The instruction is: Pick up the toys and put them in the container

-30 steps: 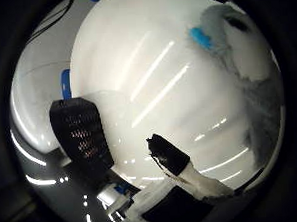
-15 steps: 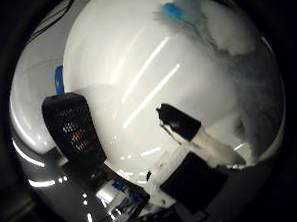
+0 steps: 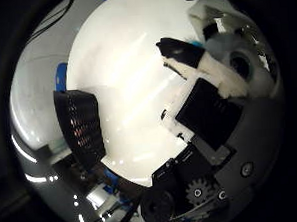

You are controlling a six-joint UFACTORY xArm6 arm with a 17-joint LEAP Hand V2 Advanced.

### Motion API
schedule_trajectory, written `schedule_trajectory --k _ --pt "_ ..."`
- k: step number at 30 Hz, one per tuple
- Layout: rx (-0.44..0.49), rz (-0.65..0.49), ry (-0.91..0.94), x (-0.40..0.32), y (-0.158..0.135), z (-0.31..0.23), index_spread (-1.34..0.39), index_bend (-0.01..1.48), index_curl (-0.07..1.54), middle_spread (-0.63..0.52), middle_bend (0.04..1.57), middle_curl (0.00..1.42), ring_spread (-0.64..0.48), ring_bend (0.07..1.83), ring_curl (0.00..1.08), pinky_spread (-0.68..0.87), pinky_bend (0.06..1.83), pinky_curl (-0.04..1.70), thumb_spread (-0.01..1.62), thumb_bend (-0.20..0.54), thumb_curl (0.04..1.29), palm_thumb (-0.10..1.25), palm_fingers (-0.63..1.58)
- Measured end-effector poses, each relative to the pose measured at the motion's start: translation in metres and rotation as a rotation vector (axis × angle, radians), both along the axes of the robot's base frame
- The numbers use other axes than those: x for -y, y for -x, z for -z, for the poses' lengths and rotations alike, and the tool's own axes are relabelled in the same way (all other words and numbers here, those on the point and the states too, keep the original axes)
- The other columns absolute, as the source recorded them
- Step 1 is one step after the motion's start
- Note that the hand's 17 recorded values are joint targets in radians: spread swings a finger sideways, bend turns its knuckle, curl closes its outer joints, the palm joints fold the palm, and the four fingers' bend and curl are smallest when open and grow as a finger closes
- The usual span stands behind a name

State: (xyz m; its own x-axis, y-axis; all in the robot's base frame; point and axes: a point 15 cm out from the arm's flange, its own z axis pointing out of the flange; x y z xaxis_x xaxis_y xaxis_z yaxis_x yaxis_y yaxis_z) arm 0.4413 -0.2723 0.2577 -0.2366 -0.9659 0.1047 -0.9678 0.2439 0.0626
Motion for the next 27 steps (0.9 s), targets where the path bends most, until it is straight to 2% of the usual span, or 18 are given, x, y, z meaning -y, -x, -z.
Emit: schedule_trajectory --k 10,17,27 --pt "0.011 -0.046 0.003 -0.048 0.028 -0.081 -0.27 1.12 0.88 -0.22 1.3 0.96 -0.28 1.39 0.85 -0.17 1.44 0.87 1.14 -0.011 0.53 1.06 0.95" --pt "0.055 -0.152 0.02 -0.109 0.042 -0.143 -0.26 1.12 0.91 -0.2 1.33 0.96 -0.29 1.38 0.9 -0.15 1.4 0.99 1.13 -0.011 0.57 1.06 0.93" --pt "0.214 -0.268 -0.006 -0.2 0.026 -0.233 -0.26 1.1 0.92 -0.19 1.32 0.95 -0.29 1.35 0.92 -0.16 1.33 1.09 1.12 -0.01 0.61 1.06 0.96"
